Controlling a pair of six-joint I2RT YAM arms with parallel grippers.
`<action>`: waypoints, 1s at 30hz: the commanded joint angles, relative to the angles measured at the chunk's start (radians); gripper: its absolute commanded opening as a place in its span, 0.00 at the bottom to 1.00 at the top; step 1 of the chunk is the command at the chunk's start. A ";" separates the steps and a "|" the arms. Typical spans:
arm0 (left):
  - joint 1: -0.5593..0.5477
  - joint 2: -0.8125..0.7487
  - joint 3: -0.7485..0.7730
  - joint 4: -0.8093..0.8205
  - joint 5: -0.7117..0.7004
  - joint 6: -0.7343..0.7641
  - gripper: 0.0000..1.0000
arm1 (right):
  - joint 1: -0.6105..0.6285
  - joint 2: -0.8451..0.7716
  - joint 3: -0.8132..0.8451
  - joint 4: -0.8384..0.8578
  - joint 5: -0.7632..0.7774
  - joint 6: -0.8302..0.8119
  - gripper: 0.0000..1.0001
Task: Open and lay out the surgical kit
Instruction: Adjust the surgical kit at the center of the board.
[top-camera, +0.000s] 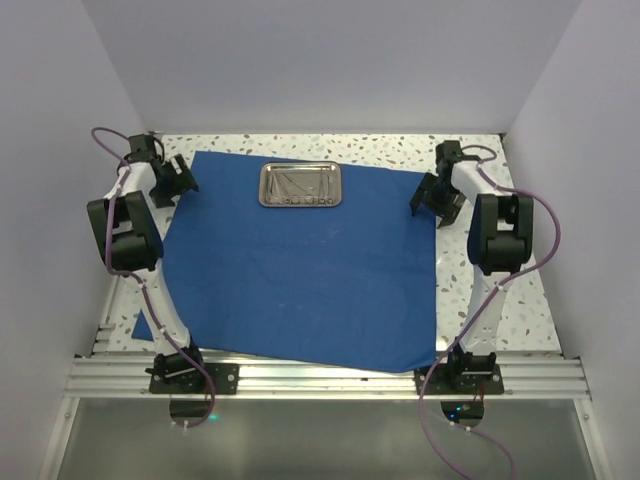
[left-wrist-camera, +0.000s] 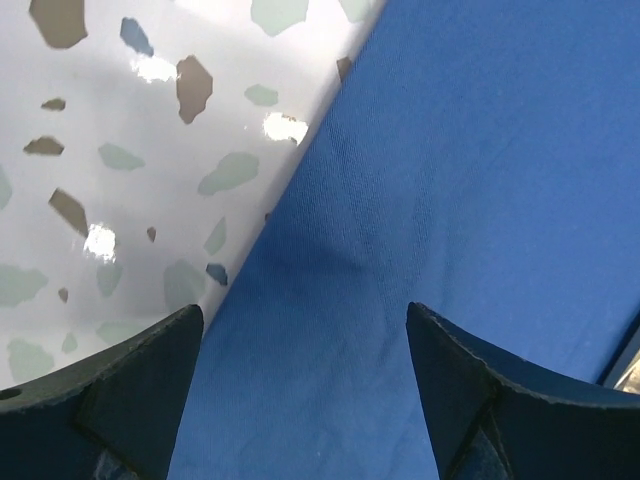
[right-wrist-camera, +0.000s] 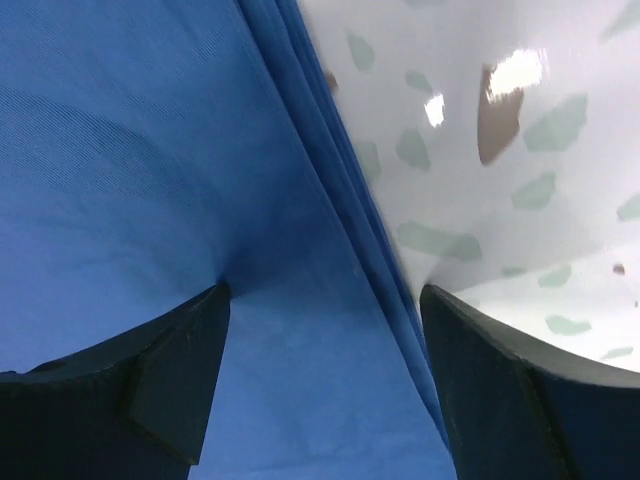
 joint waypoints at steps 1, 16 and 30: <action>-0.004 0.034 0.067 0.033 0.028 0.043 0.86 | -0.003 0.045 0.081 0.043 -0.011 -0.031 0.77; -0.039 0.145 0.308 -0.103 -0.029 -0.015 0.00 | -0.003 0.437 0.732 -0.150 -0.005 -0.044 0.00; -0.042 0.109 0.378 -0.077 -0.093 -0.026 0.00 | -0.042 0.215 0.412 -0.060 0.164 -0.003 0.07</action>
